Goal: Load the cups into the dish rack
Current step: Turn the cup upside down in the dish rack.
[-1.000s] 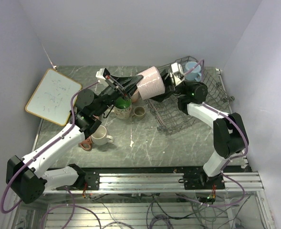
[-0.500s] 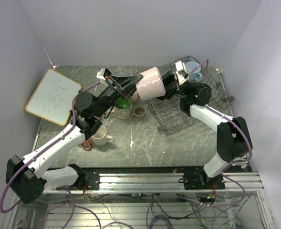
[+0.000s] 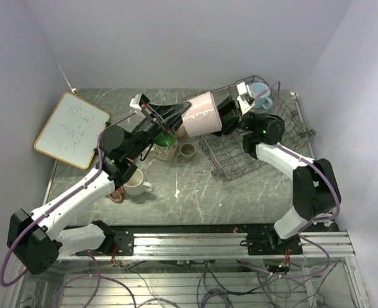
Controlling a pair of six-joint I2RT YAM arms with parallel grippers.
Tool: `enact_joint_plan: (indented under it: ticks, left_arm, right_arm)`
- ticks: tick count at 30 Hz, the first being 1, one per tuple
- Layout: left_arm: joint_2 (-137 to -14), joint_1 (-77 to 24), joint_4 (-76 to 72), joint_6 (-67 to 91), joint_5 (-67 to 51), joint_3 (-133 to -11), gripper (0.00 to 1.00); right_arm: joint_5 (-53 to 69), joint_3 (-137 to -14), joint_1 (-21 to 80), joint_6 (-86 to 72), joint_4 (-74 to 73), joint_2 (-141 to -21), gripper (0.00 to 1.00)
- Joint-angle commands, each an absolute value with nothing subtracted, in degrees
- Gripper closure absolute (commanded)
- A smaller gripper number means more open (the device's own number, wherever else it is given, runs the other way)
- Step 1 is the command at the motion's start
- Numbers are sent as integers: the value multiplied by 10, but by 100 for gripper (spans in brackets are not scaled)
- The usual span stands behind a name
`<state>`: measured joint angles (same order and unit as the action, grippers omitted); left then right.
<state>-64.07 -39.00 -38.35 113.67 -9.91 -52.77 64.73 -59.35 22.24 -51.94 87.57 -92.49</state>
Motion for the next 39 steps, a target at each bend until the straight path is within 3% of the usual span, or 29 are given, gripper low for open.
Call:
enact_joint_plan:
  ticks: [1,7,16,20,28,31,34,39]
  left_arm:
    - [-616,-386,-469,1134,-26,-525,93]
    - [-615,-387,-479,1138,-17,-513,87]
    - [-628,-384,-494,1143,-24,-513,93]
    - [-637,-383,-523,1156,-17,-506,93]
    - [-666,-383,-575,1178,-8,-512,93]
    - [-676,-382,-586,1185,-9,-514,93]
    - [-674,-383,-583,1186,-2,-511,93]
    - [-669,-382,-584,1188,7,-503,93]
  right_arm:
    - [592,-585,224,-544,1032,-906,100]
    - [579,-580,223,-548,1021,-910,100]
    - [581,-577,224,-551,1025,-918,100]
    - [585,-577,224,-548,1042,-920,77]
    - [594,-581,230,-552,1043,-924,51]
    - [607,-585,232,-546,1043,-923,45]
    - [616,-584,232,-539,1043,-919,48]
    - [618,-585,233,-537,1043,-914,72]
